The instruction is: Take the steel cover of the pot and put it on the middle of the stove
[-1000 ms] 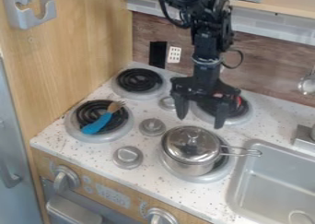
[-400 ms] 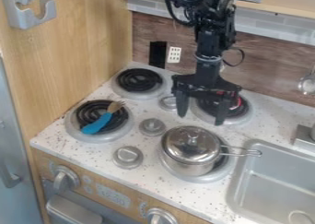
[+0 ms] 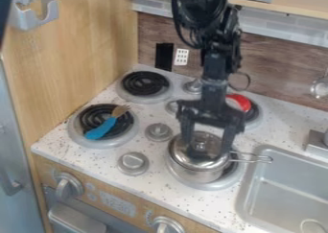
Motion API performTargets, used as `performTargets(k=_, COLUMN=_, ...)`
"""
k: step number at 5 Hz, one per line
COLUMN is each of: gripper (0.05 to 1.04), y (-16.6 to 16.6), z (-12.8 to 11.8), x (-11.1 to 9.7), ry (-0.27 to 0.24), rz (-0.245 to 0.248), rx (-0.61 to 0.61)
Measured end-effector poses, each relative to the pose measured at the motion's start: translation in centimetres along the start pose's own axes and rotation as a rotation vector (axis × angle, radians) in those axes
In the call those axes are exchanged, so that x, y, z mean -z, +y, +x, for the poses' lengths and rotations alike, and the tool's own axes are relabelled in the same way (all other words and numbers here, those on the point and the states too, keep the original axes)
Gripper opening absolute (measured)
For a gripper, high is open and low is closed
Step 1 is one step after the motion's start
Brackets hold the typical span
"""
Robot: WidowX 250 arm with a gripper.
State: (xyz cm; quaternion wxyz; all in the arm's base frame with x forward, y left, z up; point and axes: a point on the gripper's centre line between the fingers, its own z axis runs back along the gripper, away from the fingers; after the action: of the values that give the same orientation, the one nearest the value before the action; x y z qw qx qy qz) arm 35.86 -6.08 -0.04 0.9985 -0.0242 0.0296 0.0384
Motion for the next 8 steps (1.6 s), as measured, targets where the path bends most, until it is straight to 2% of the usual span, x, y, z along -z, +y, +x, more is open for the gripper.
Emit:
performTargets(k=2, gripper=0.424, y=-0.1, z=0.3, x=0.1, ry=-0.016, rz=-0.008, rx=-0.008)
performTargets(k=3, gripper=0.267, y=0.0, z=0.2, x=0.0, ry=-0.021, rz=-0.005, rx=-0.007)
performTargets(k=4, gripper=0.241, y=0.2, z=0.2, x=-0.3, ry=-0.023, rz=-0.007, rx=-0.003)
performTargets(k=5, gripper=0.24, y=0.1, z=1.4, x=-1.8, ry=-0.04, rz=-0.019, rx=-0.014)
performTargets(k=6, gripper=0.24, y=1.7, z=4.3, x=-4.6, ry=-0.118, rz=-0.065, rx=-0.079)
performTargets(k=7, gripper=0.24, y=3.1, z=7.0, x=-3.2, ry=-0.113, rz=-0.027, rx=-0.111)
performTargets(k=8, gripper=0.24, y=3.9, z=7.9, x=-2.2, ry=-0.134, rz=0.014, rx=-0.133)
